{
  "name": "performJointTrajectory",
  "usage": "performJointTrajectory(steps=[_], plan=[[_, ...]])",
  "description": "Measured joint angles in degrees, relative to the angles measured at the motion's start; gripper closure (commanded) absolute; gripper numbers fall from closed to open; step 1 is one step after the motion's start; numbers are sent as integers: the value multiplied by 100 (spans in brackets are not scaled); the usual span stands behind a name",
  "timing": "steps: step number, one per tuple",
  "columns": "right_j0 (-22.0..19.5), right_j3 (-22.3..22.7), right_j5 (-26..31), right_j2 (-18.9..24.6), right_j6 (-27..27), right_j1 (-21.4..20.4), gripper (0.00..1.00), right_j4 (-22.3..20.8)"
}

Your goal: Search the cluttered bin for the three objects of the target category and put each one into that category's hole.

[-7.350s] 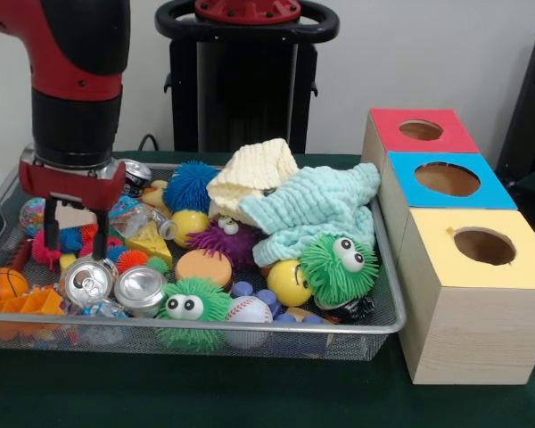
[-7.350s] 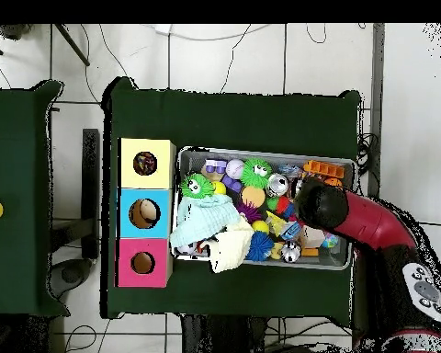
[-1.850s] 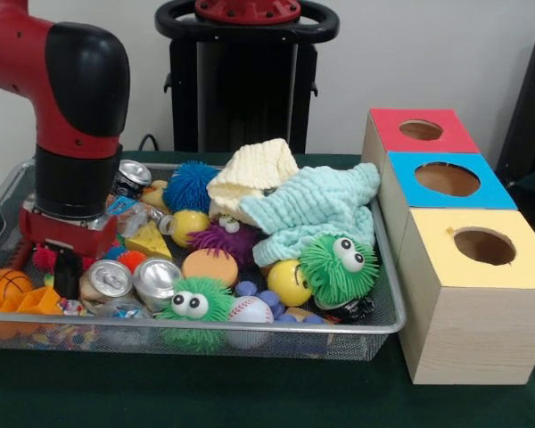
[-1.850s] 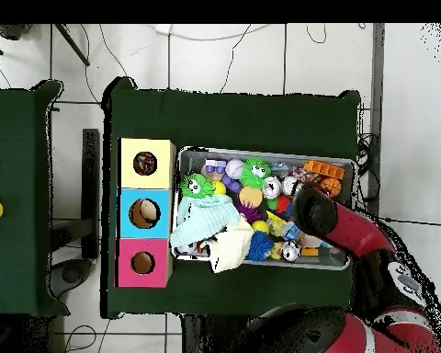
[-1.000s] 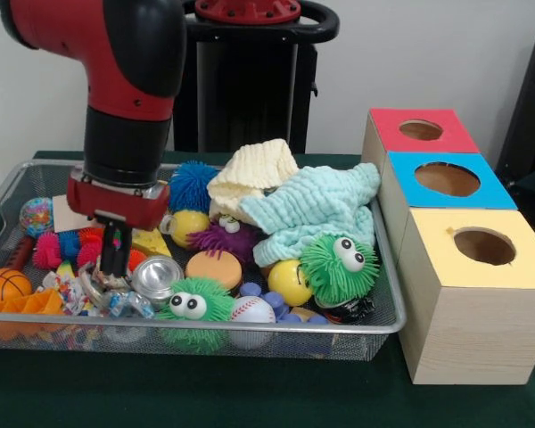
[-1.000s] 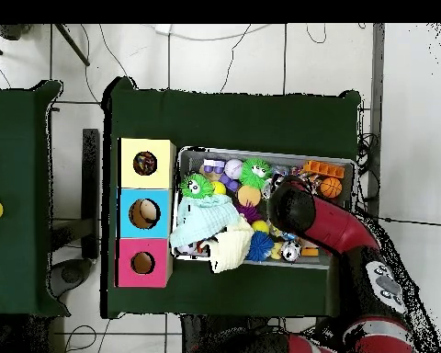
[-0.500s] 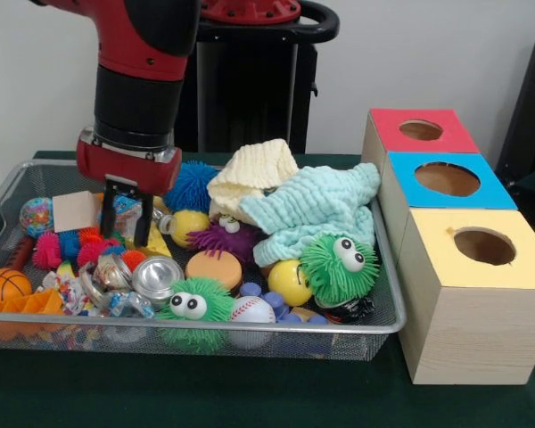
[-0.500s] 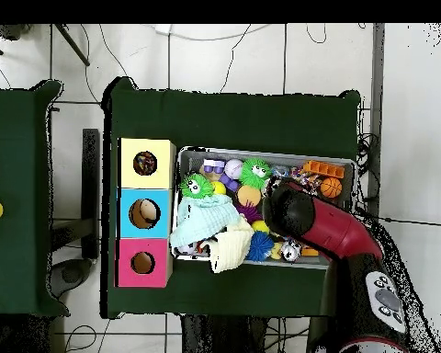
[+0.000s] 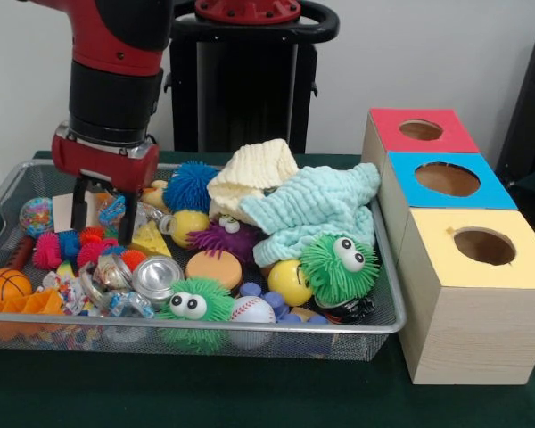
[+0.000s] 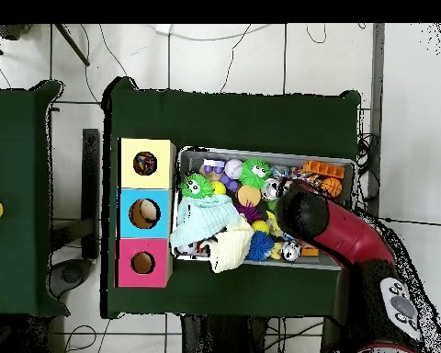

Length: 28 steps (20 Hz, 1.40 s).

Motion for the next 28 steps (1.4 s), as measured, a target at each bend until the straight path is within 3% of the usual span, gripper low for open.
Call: performJointTrajectory(steps=[15, 19, 28], plan=[[-42, 25, -1, -154, 264, 325, 0, 850], [-44, 25, -1, -313, 545, 521, 0, 1152], [-44, -22, -1, -789, 892, 867, 0, 1388]])
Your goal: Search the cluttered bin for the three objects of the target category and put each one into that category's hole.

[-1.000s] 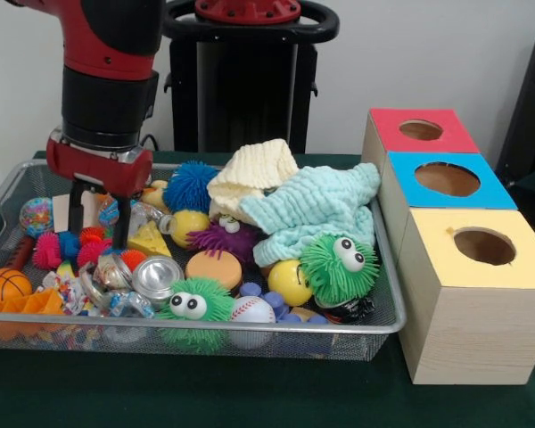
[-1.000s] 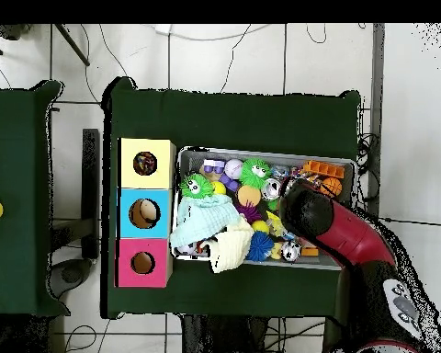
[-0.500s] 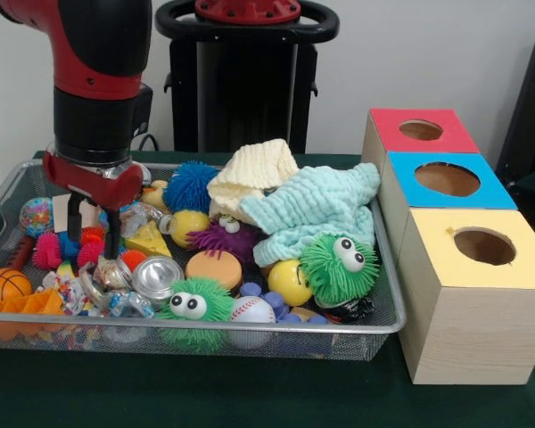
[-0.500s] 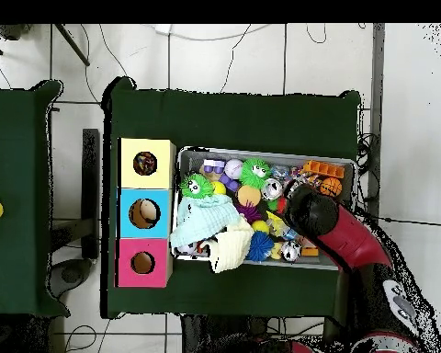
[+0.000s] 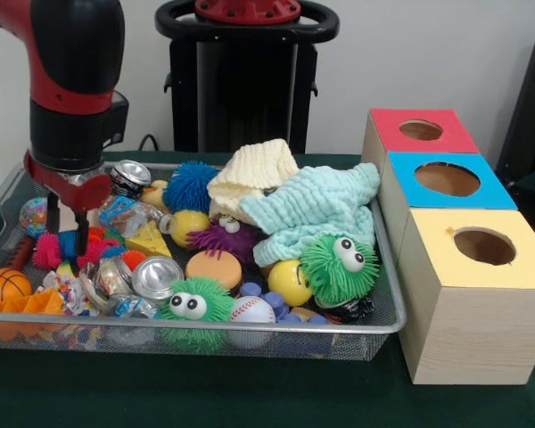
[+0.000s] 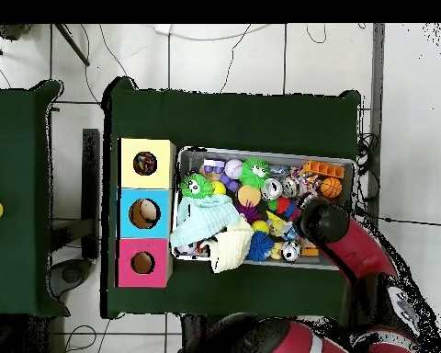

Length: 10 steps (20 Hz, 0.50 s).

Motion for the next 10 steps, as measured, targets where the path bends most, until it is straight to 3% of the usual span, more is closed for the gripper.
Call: performJointTrajectory(steps=[10], plan=[[-390, -48, -114, -69, 48, 481, 0, 12]])
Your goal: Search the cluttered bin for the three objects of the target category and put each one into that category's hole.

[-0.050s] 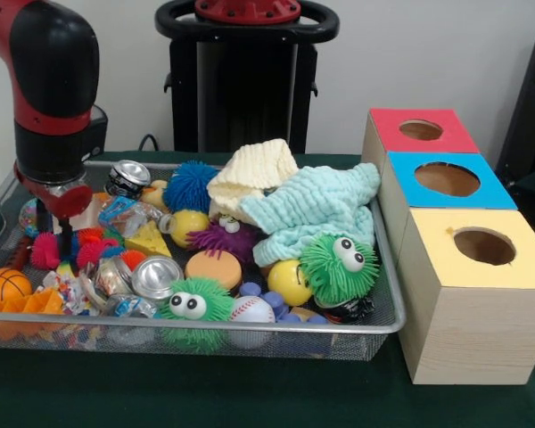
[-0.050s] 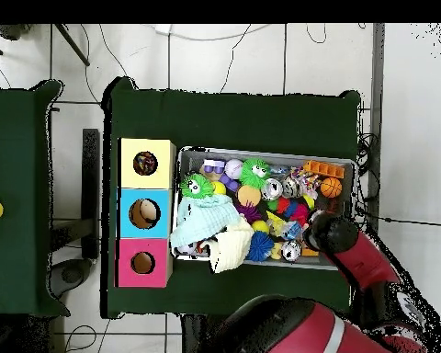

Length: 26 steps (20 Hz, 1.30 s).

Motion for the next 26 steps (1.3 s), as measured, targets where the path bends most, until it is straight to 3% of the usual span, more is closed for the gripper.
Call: performJointTrajectory(steps=[5, 15, 26], plan=[[-188, -65, -389, 189, 1, 101, 0, -10], [-172, -68, -416, 192, 1, 95, 0, -5], [198, -63, -27, -230, 1, -82, 0, -6]])
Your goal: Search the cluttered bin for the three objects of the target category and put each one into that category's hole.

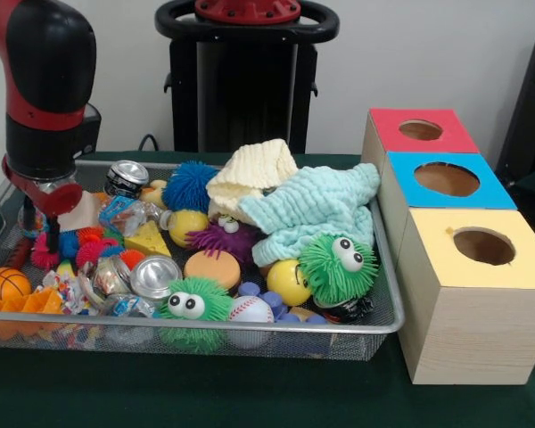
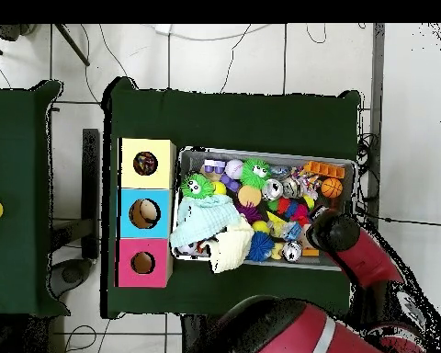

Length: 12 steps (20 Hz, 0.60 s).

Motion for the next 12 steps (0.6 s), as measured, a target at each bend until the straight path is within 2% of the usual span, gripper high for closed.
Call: performJointTrajectory(steps=[6, 12], plan=[[282, -8, 488, -261, 0, -230, 0, -2], [403, -133, 667, -325, 0, -270, 0, -1]])
